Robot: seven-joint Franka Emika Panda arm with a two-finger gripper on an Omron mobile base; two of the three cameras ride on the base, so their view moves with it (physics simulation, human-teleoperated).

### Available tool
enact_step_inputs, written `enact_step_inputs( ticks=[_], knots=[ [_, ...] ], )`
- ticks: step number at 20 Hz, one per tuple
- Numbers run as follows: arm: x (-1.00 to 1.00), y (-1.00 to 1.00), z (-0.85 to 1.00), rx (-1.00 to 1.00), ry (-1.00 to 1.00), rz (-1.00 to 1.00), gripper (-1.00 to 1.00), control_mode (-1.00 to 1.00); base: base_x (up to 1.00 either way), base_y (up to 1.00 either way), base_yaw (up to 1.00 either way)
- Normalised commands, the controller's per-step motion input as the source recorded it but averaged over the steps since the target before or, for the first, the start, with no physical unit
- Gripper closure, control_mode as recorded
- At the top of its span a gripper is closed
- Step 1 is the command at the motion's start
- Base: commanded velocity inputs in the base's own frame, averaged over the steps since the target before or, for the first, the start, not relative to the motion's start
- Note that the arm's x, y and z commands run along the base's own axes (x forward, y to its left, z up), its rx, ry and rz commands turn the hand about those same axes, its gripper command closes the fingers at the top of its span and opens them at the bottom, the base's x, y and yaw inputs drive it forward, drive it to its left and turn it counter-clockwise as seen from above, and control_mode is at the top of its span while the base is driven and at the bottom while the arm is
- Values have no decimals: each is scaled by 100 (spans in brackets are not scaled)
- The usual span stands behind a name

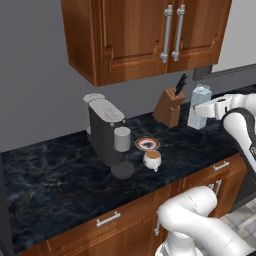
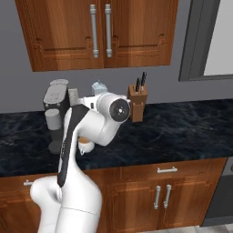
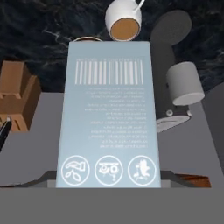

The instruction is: Take a sugar cube from the saucer and place it inside the coffee. Then, grab milk from the fridge and place it next to the coffee on the counter to sweeten the coffee.

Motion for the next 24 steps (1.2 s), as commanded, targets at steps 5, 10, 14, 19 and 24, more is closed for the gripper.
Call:
enact_step_inputs(
  ticks=[5,10,14,19,24],
  knots=[
    [0,-4,-54,1,-4,16,100,-100,0,0,0],
    [7,0,-27,4,0,21,100,-100,0,0,0],
    [1,0,-12,0,0,14,100,-100,0,0,0],
    [11,0,-23,-11,0,6,100,-100,0,0,0],
    [13,0,-23,-21,-2,2,100,-100,0,0,0]
  ],
)
